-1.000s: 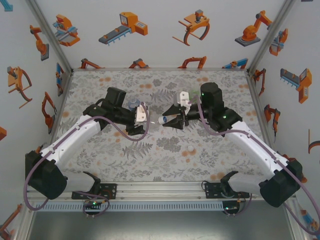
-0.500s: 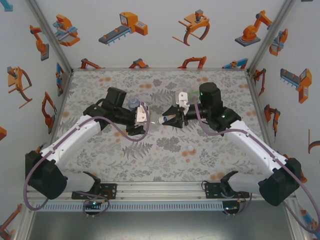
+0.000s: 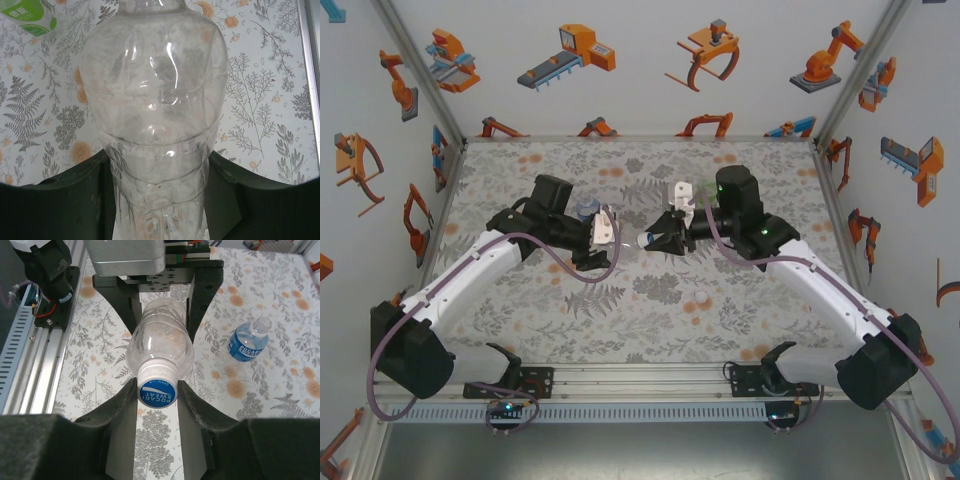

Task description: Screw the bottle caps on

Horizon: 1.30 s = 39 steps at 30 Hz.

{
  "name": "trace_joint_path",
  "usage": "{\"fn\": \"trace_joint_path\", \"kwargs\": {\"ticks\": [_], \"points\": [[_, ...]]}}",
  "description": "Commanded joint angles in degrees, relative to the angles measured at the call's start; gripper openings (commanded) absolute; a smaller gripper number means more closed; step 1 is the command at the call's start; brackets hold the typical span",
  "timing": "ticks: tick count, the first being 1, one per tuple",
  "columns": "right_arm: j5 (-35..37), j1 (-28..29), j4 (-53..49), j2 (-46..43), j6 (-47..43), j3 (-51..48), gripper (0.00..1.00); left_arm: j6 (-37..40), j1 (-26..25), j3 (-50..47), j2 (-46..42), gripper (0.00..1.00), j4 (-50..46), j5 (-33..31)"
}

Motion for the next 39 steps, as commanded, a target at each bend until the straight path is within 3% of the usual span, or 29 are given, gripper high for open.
{"fn": "trace_joint_path", "kwargs": {"ticks": [1,5,10,14,19,22,24,25,26,39], "points": [[8.24,-0.08,4.43,0.50,18.53,0.18,0.00,1.29,-0.14,1.28,-1.01,0.00,-1.16,1.78],[18.03,0.10,6.31,0.52,44.26,-1.05,0.00,1.17,-0.24,1.40,-0.70,0.00,-1.18,0.78],[27.64,0.37,-0.09,0.57,73.10,-0.43,0.00,0.64,-0.24,1.65,-0.12,0.00,-1.17,0.84],[28.22,0.37,-0.92,0.74,85.72,-0.73,0.00,0.26,-0.24,1.78,0.11,0.00,-1.07,0.29],[28.45,0.36,-4.65,1.83,85.37,2.12,0.00,-0.56,-0.24,2.04,0.14,0.11,-0.82,-0.45],[27.84,0.38,-5.38,2.64,84.70,2.86,0.00,-0.80,-0.25,1.79,-0.37,0.31,-0.69,-1.69],[27.95,0.36,-6.59,3.19,83.02,3.82,0.00,-1.72,-0.18,1.49,-0.70,0.49,0.53,-2.85],[28.24,0.38,-7.86,3.63,81.69,4.66,0.00,-2.31,-0.24,1.27,-0.96,0.78,1.13,-3.57],[28.71,0.37,-9.36,4.01,80.14,5.65,0.00,-2.54,-0.25,1.16,-1.05,0.99,1.47,-4.02],[43.15,-1.62,-32.66,19.73,52.26,27.45,0.00,-10.79,0.27,-1.97,-4.45,0.97,11.85,-15.02]]}}
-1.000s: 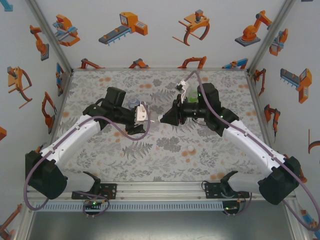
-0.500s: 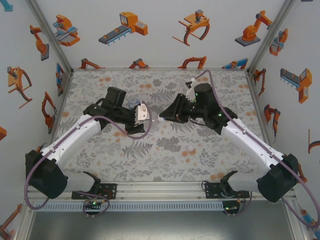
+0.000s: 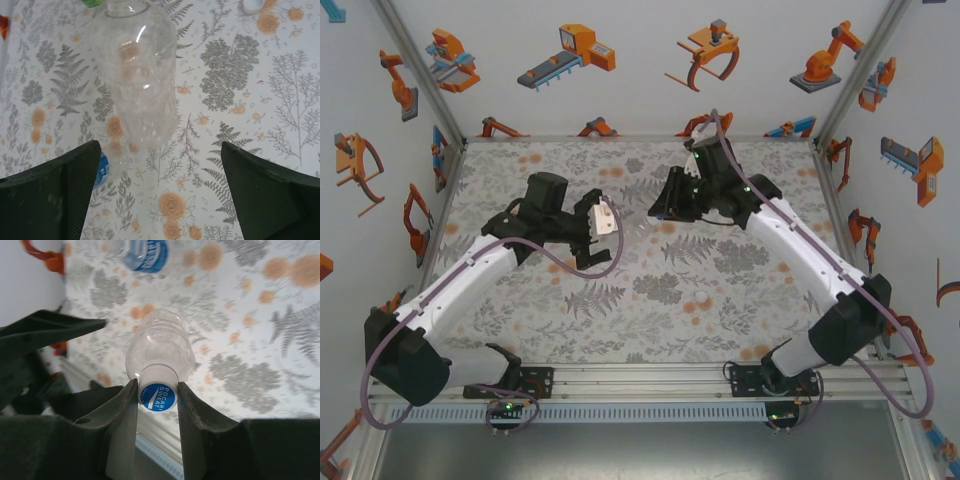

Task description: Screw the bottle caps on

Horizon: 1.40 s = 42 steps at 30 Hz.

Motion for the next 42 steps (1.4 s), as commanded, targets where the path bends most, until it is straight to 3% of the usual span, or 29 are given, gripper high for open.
{"fn": "trace_joint_path", "kwargs": {"ticks": [1,5,13,19,25,32,38,42], "points": [[7.42,-1.02,-7.92,5.15,-11.81,6.68,0.00,-4.89,0.49,-1.03,-2.01,0.97,4.81,-4.60],[11.85,-2.93,-12.87,14.34,-18.48,16.47,0.00,-9.90,2.42,-2.23,-2.74,0.97,9.77,-11.40],[17.48,-6.24,-18.12,29.60,-25.89,33.69,0.00,-28.87,9.19,-1.23,-2.08,0.97,15.72,-19.50],[18.79,-7.70,-20.05,36.14,-28.80,42.05,0.00,-39.83,14.25,4.03,-0.30,0.97,7.49,-16.18],[17.52,-7.92,-20.21,39.39,-29.96,44.69,0.00,-44.11,18.13,-0.24,-4.61,0.97,8.54,-13.07],[14.89,-7.92,-20.13,40.31,-29.22,45.16,0.35,-42.88,20.31,-2.76,-8.37,0.97,6.11,-11.00],[16.27,-7.92,-19.35,38.59,-29.03,47.15,0.52,-40.80,20.23,-6.25,-11.11,0.97,8.08,-8.24],[16.49,-7.92,-18.38,36.23,-29.10,46.96,0.56,-41.59,20.23,-7.69,-10.71,0.97,10.20,-9.95]]}}
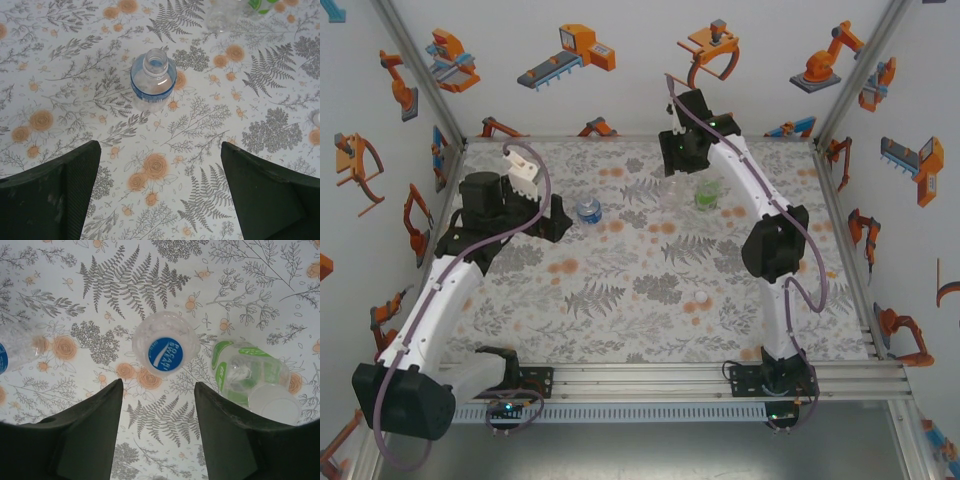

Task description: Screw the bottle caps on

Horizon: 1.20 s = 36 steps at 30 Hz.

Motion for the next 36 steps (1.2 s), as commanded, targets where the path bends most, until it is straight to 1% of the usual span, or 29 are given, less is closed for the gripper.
{"fn": "trace_joint_path", "kwargs": {"ticks": [1,6,12,16,19,23,25,28,33,36], "points": [[0.29,-0.03,-0.06,-3.43,-0.31,1.36,0.57,0.13,0.01,-0.95,0.08,0.97,2.16,-0.02],[-2.85,0.73,3.46,-6.86,-0.10,-2.44,0.56,-0.39,0.10,-1.57,1.56,0.97,2.54,-1.18],[-6.87,2.28,11.70,-12.05,1.06,-12.21,0.56,-4.81,0.14,-0.60,4.88,0.97,3.85,0.02],[-11.54,3.76,23.88,-16.57,0.83,-23.55,0.55,-5.99,0.10,-0.30,5.64,0.97,5.44,1.74],[-13.24,5.08,31.66,-19.17,-0.74,-30.51,0.55,-5.99,0.10,-0.72,5.55,0.97,7.14,1.95],[-17.51,7.74,45.48,-21.77,-4.79,-40.28,0.57,-3.47,0.16,0.16,4.79,0.97,4.25,1.23],[-19.90,9.34,53.04,-22.35,-7.49,-45.05,0.61,-2.12,0.19,0.36,4.04,0.97,2.73,0.41],[-21.69,11.59,62.81,-21.77,-10.44,-50.40,0.66,-0.29,0.18,0.38,2.46,0.97,0.74,-1.20],[-24.87,13.62,75.88,-18.25,-10.92,-55.05,0.72,1.66,0.17,-0.85,-0.28,0.97,-0.40,-3.68],[-25.56,14.49,84.21,-15.75,-11.04,-57.48,0.78,2.90,0.16,-2.36,-1.53,0.97,-0.35,-4.09]]}}
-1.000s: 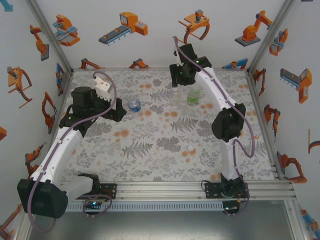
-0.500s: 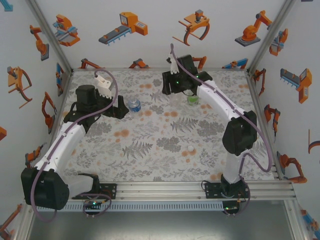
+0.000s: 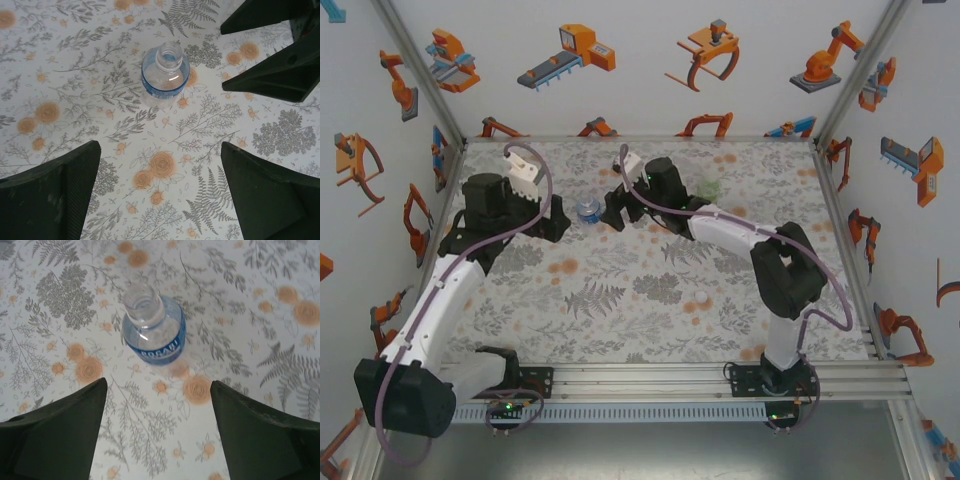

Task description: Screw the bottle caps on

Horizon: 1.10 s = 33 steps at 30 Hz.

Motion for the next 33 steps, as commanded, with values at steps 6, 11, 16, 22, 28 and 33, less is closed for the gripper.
{"fn": "trace_joint_path", "kwargs": {"ticks": [6,11,16,22,28,33], "points": [[-1.30,1.83,22.40,8.25,-0.41,-0.90,0.83,1.61,0.14,-4.88,-3.13,0.97,2.74,-1.22],[-2.08,2.52,22.82,14.47,0.84,4.40,0.83,-0.23,0.14,-5.55,-3.37,0.97,4.77,-1.48],[-2.00,2.96,23.39,19.32,2.88,8.65,0.80,-3.20,0.05,-4.66,-2.90,0.97,4.58,-1.34],[-1.96,3.09,23.54,19.97,3.06,9.31,0.65,-4.10,0.05,-3.59,-2.00,0.97,3.34,-1.07],[-1.14,3.09,23.40,15.24,2.62,5.94,0.53,-1.58,0.06,-4.50,-2.39,0.97,5.15,5.79],[-1.09,2.92,20.29,7.84,1.34,1.84,0.48,-1.27,0.10,-4.74,-2.12,0.97,6.69,9.71]]}}
